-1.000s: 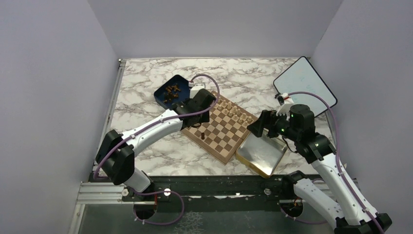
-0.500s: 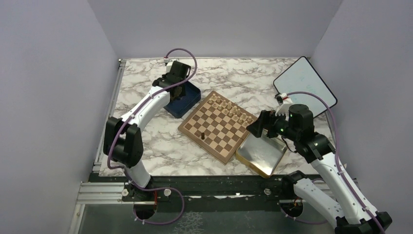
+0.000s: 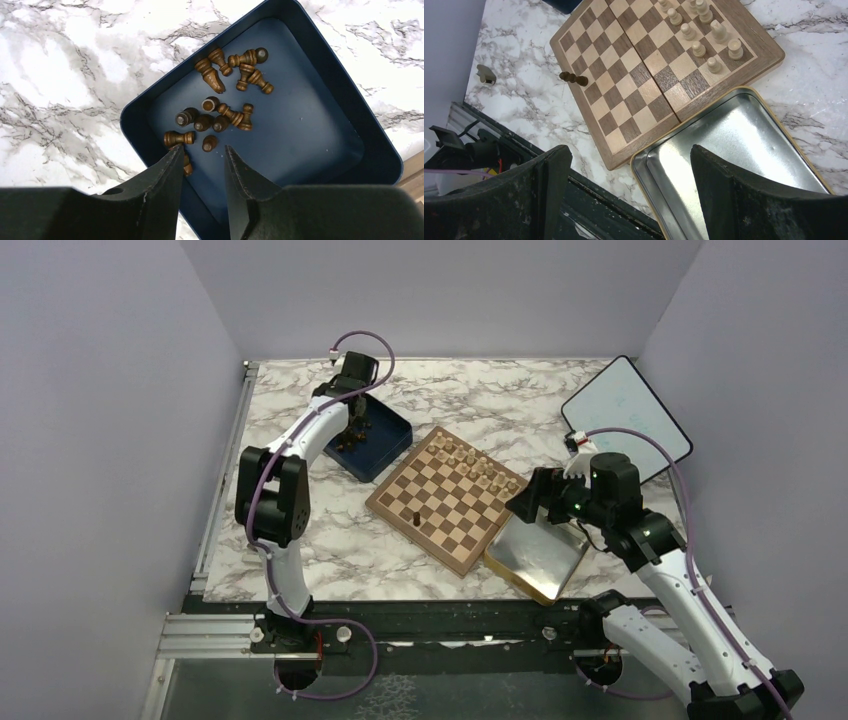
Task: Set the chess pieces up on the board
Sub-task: Pick up the chess piece from the storage box, then place the chess piece on the chessboard.
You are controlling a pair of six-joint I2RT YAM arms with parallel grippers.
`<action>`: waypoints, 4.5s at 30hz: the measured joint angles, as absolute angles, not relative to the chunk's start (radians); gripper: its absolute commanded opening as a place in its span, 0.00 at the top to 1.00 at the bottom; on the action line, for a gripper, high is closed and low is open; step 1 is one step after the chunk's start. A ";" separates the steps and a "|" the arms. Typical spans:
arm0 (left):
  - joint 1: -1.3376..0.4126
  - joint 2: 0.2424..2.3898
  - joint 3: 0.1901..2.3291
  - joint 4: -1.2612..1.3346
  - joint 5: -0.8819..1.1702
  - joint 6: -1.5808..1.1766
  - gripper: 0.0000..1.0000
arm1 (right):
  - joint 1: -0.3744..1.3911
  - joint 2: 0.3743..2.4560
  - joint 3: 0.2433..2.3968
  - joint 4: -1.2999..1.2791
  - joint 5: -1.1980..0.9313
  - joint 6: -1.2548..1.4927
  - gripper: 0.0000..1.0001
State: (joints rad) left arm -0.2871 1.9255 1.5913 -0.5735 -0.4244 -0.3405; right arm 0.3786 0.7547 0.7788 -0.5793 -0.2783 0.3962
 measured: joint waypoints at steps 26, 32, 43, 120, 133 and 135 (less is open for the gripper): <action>-0.269 2.064 1.644 -0.548 -0.355 -0.287 0.69 | 0.379 0.757 0.785 -0.583 -0.278 0.390 0.05; -0.267 2.090 1.644 -0.548 -0.355 -0.287 0.69 | 0.379 0.757 0.792 -0.589 -0.273 0.386 0.05; -0.267 2.106 1.649 -0.548 -0.355 -0.282 0.71 | 0.379 0.758 0.797 -0.596 -0.267 0.380 0.05; -0.637 1.470 1.080 -0.581 -0.192 -0.451 0.89 | 0.379 0.689 0.716 -0.538 -0.194 0.456 0.06; -0.677 1.474 1.048 -0.495 -0.202 -0.479 0.89 | 0.379 0.707 0.701 -0.506 -0.194 0.454 0.06; -0.687 1.482 1.048 -0.491 -0.203 -0.479 0.89 | 0.379 0.707 0.701 -0.506 -0.194 0.453 0.06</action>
